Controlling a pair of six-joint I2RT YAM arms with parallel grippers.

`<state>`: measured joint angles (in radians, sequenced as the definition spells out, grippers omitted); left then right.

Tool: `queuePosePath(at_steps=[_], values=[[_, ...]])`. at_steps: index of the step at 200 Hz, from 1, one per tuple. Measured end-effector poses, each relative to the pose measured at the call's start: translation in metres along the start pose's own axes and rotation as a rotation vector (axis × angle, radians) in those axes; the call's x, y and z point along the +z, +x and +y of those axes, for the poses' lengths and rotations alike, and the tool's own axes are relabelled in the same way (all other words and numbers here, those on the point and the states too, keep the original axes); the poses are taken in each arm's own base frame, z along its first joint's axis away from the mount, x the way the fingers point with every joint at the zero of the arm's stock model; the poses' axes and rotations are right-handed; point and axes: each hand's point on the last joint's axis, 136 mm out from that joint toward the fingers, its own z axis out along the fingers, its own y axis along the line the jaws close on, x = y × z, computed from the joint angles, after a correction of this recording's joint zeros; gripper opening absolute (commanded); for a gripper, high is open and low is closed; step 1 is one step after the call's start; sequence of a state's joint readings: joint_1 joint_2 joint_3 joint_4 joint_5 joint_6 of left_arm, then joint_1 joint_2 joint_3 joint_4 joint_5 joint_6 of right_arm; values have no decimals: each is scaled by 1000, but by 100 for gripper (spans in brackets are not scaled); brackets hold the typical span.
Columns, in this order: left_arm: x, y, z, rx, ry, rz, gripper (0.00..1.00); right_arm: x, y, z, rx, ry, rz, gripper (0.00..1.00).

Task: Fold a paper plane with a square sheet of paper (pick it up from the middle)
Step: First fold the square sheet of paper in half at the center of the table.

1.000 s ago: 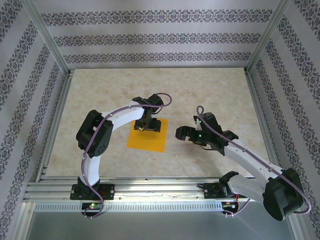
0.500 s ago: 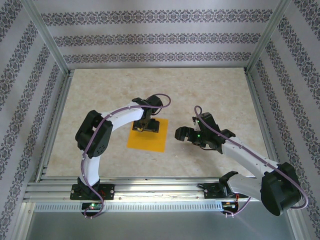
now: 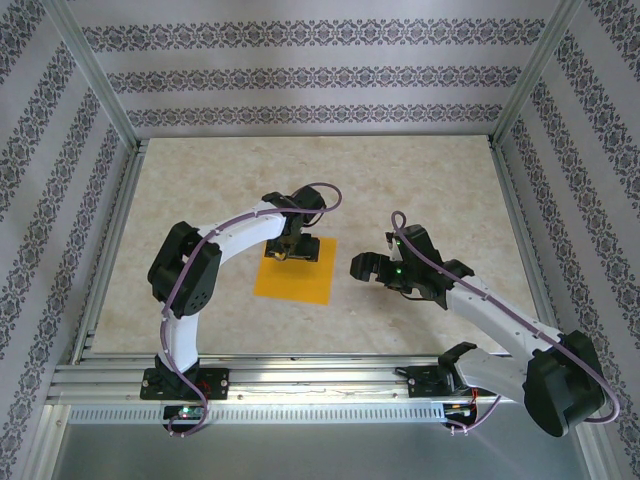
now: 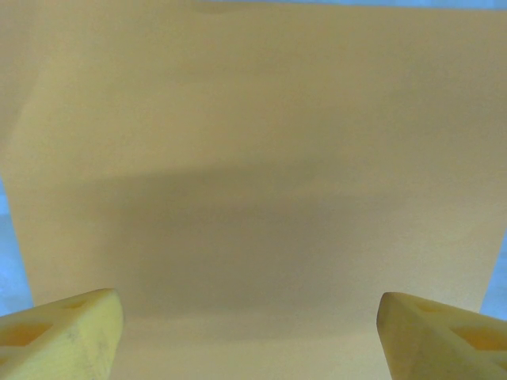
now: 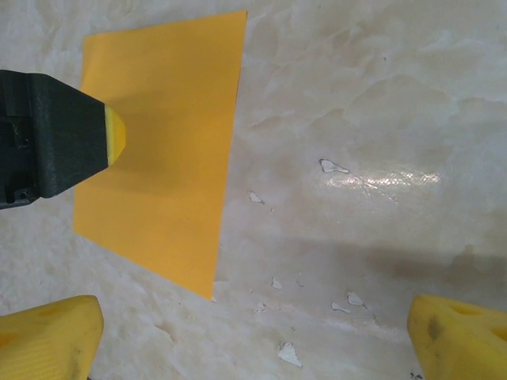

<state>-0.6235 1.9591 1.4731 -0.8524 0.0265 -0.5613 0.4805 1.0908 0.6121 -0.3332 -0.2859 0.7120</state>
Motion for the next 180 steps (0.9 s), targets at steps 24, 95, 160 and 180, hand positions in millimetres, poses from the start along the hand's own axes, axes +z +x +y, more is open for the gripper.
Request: queuePosePath(at_steps=[24, 95, 160, 180], values=[[-1, 2, -4, 3, 24, 13, 83, 0, 0, 0, 0, 0, -1, 98], [1, -5, -14, 11, 43, 16, 84, 0, 0, 0, 4, 0, -1, 98], [11, 1, -13, 12, 32, 45, 85, -3, -2, 1, 16, -7, -13, 98], [14, 4, -12, 12, 31, 57, 85, -3, -3, 1, 19, -7, -16, 98]])
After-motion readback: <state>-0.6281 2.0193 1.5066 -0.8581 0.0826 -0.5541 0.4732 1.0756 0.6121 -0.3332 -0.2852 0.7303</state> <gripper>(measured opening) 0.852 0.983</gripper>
